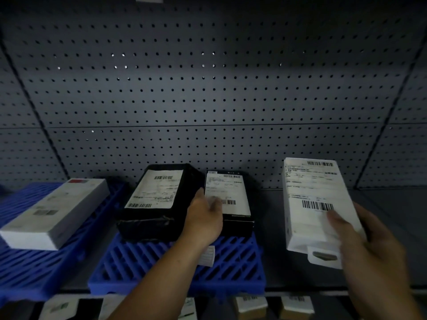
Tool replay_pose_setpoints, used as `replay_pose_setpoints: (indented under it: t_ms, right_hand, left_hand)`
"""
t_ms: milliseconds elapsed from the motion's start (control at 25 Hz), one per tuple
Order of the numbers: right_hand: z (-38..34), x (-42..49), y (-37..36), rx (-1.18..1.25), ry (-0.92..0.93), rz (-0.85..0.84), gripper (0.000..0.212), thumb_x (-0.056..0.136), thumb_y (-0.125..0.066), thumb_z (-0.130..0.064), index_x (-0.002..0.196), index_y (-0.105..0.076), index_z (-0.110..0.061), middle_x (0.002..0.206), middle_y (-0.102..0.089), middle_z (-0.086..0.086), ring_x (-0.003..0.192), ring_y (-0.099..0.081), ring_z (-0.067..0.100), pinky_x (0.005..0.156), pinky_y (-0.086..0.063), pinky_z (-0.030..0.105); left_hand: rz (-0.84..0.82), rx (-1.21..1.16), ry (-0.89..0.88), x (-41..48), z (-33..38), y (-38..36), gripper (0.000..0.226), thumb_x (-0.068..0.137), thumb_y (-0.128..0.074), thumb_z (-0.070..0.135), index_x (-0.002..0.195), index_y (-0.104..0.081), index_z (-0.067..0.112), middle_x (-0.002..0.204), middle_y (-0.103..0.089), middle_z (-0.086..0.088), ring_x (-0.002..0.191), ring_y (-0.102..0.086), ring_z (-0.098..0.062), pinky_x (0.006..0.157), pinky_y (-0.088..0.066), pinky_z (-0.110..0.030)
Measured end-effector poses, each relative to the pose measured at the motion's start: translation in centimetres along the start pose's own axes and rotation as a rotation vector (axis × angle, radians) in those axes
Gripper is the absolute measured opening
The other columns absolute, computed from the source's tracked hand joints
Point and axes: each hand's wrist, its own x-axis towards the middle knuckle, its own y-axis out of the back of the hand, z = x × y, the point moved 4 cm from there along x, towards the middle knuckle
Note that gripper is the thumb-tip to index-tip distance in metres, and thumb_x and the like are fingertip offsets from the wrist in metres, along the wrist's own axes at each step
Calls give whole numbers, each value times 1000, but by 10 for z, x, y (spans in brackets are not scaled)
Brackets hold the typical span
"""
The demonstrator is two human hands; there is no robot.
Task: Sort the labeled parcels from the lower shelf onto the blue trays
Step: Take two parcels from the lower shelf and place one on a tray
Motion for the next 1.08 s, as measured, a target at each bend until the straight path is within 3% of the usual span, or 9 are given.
replay_pose_setpoints:
  t_ms: [80,160,280,440,560,760,880,960,1080]
  right_hand:
    - [1,2,1,4,9,-17,46,77,-78,-51,122,-68,-45,107,-78,-14,91,-78,15,68,-65,44]
    - [1,3,1,3,4,-43,43,81,-78,-48,123,-68,-45,107,-78,-14,91,-78,13,73,-65,46]
    - [-1,3,-7,-2,9,-92,42,82,-76,-49,122,-68,-45,109,-77,-16,93,-77,10,78,-64,44]
    - [-13,-9,-33,56,-10,-182,35,82,-79,-43,116,-71,-47,105,-78,-16,86,-77,7,59,-64,35]
    - [-26,-29,-58,46,6,-232,51,67,-78,-59,116,-71,-47,104,-78,-17,84,-77,5,57,-62,30]
    - [-50,-77,-114,55,15,-262,55,66,-77,-64,117,-71,-46,105,-79,-15,88,-78,9,78,-62,43]
    - [-64,-122,-159,81,14,-295,54,64,-78,-63,114,-73,-45,106,-79,-12,86,-78,12,69,-63,40]
    - [-68,-158,-199,91,19,-315,52,65,-78,-61,114,-74,-42,109,-79,-9,86,-79,15,65,-64,45]
    - [-67,-208,-261,99,28,-350,50,68,-76,-58,115,-74,-42,107,-80,-11,93,-78,16,86,-59,54]
  left_hand:
    - [13,22,-1,-4,3,1,55,106,-52,27,156,-33,15,148,-51,-1,113,-50,-6,90,-38,-14]
    - [46,29,-45,-11,9,5,57,103,-56,34,154,-37,20,147,-51,2,113,-53,-3,94,-38,-14]
    - [51,85,-154,-22,20,15,53,99,-59,41,150,-47,27,150,-49,8,131,-47,-6,103,-36,-19]
    - [57,115,-254,-45,32,44,39,99,-60,40,137,-59,33,138,-59,15,127,-53,-1,101,-42,-15]
    - [121,182,-335,-64,35,77,34,99,-59,41,133,-61,35,132,-61,20,122,-53,4,105,-44,-21]
    - [185,191,-386,-80,16,150,29,100,-59,41,128,-63,37,122,-59,27,120,-53,6,100,-46,-18]
    - [210,175,-405,-81,-8,208,31,99,-60,40,129,-64,31,126,-63,18,120,-56,1,102,-49,-25]
    - [233,191,-415,-81,-31,256,32,99,-61,40,128,-65,30,127,-64,18,120,-56,1,103,-48,-22]
    - [253,224,-394,-78,-68,329,30,98,-61,42,127,-65,33,128,-63,20,121,-55,0,100,-47,-21]
